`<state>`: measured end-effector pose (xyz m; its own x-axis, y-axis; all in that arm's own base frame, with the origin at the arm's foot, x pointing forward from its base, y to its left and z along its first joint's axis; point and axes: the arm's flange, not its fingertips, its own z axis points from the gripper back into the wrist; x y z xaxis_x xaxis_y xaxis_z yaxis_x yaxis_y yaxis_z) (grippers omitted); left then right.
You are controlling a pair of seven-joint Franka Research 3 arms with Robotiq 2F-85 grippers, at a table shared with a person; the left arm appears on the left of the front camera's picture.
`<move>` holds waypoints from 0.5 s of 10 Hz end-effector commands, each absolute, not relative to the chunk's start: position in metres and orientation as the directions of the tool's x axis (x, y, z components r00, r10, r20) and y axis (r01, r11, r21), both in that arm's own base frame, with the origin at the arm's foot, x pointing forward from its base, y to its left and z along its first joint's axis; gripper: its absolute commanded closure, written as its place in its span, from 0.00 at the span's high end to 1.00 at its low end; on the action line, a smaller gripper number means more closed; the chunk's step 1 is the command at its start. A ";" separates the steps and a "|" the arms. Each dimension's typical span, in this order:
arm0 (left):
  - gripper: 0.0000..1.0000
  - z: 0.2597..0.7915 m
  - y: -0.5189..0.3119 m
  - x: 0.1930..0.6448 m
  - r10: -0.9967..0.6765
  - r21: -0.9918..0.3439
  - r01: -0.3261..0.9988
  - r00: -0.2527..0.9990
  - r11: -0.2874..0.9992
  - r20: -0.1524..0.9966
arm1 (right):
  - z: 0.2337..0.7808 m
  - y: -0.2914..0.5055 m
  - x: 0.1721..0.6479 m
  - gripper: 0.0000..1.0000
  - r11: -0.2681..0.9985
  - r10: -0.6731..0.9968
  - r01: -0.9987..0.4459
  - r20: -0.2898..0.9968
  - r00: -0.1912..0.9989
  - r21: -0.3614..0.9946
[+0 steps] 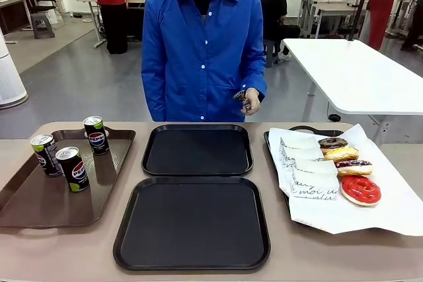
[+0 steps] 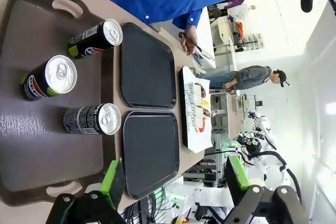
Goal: Set up donuts and drinks on trays.
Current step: Pick up one Pepsi coke and place it on the Flat Tray.
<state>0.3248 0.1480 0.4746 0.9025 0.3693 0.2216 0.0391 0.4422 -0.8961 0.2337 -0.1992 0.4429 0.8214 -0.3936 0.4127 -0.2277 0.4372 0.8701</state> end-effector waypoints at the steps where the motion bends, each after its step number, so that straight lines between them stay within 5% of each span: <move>1: 1.00 0.474 0.145 0.327 0.369 -0.898 0.042 0.902 0.438 0.223 | 0.434 -0.203 0.234 1.00 0.411 -0.406 -0.220 0.394 0.825 0.885; 5: 1.00 0.474 0.145 0.327 0.369 -0.898 0.042 0.902 0.438 0.223 | 0.434 -0.203 0.234 1.00 0.411 -0.406 -0.220 0.394 0.825 0.885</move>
